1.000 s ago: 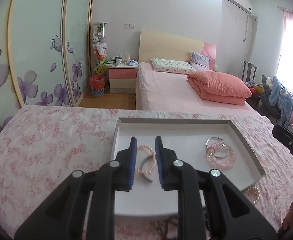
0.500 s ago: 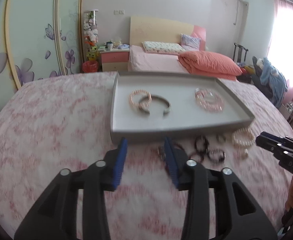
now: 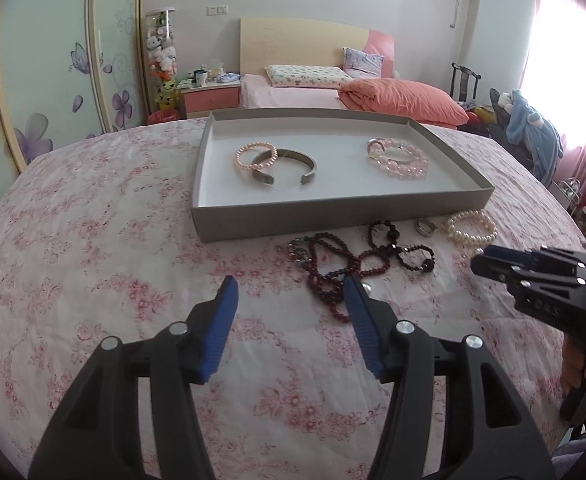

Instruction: Organize jewelry

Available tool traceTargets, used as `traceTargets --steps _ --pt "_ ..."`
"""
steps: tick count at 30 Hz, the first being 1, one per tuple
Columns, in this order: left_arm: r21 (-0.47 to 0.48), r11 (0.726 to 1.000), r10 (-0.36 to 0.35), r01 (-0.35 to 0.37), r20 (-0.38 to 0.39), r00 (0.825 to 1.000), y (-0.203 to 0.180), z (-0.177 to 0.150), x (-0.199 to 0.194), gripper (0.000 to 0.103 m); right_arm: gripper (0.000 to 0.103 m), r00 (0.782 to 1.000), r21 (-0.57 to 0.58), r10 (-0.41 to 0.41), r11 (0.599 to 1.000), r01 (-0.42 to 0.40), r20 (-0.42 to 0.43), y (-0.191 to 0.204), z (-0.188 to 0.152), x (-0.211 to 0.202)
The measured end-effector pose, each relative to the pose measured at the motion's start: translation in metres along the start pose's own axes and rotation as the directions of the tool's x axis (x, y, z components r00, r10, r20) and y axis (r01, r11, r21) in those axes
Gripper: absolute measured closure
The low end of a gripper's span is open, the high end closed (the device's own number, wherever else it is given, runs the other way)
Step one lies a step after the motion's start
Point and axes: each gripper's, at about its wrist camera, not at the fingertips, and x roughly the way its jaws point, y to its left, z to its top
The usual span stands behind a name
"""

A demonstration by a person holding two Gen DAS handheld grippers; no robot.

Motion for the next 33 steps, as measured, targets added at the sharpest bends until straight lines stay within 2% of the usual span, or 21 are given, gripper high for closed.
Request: traceTargets --steps 5,7,13,17,19,22,27,28,30,33 --pt "0.021 1.000 -0.012 0.012 -0.003 1.000 -0.009 0.000 0.002 0.048 0.076 1.000 -0.023 -0.022 0.999 0.022 -0.011 0.002 0.004 0.006" --pt "0.032 0.999 -0.017 0.017 -0.005 1.000 -0.015 -0.001 0.003 0.048 0.089 0.999 -0.027 -0.036 0.999 0.035 -0.011 0.002 0.004 0.005" --pt "0.064 0.997 -0.033 0.034 -0.021 0.999 -0.033 -0.002 0.008 0.049 0.089 1.000 -0.020 -0.025 0.999 0.025 -0.012 0.001 0.002 0.003" --pt "0.064 0.996 -0.064 0.067 -0.041 0.997 -0.043 -0.003 0.012 0.064 0.089 1.000 -0.014 -0.019 1.000 0.018 -0.012 -0.001 0.002 0.003" --pt "0.067 0.995 -0.073 0.077 -0.050 0.996 -0.048 -0.003 0.015 0.066 0.089 1.000 -0.011 -0.015 1.000 0.015 -0.013 -0.001 0.002 0.003" --pt "0.068 0.997 -0.033 0.036 -0.048 0.998 -0.050 0.000 0.020 0.066 0.089 1.000 -0.003 -0.006 1.000 0.006 -0.013 -0.003 0.002 0.002" --pt "0.018 1.000 0.003 -0.002 -0.038 0.999 -0.029 0.012 0.022 0.066 0.089 1.000 0.005 0.003 1.000 -0.003 -0.012 -0.005 0.001 0.002" --pt "0.005 1.000 0.005 -0.005 -0.054 0.999 -0.023 0.016 0.026 0.066 0.088 1.000 0.005 0.003 1.000 -0.003 -0.012 -0.005 0.001 0.002" --pt "-0.024 0.999 -0.034 0.032 -0.099 0.995 -0.017 0.021 0.035 0.066 0.088 1.000 0.006 0.004 1.000 -0.004 -0.013 -0.005 0.001 0.002" --pt "-0.022 0.999 -0.034 0.032 -0.121 0.992 -0.019 0.025 0.044 0.057 0.088 1.000 0.012 0.012 1.000 -0.012 -0.012 -0.006 0.001 0.002"
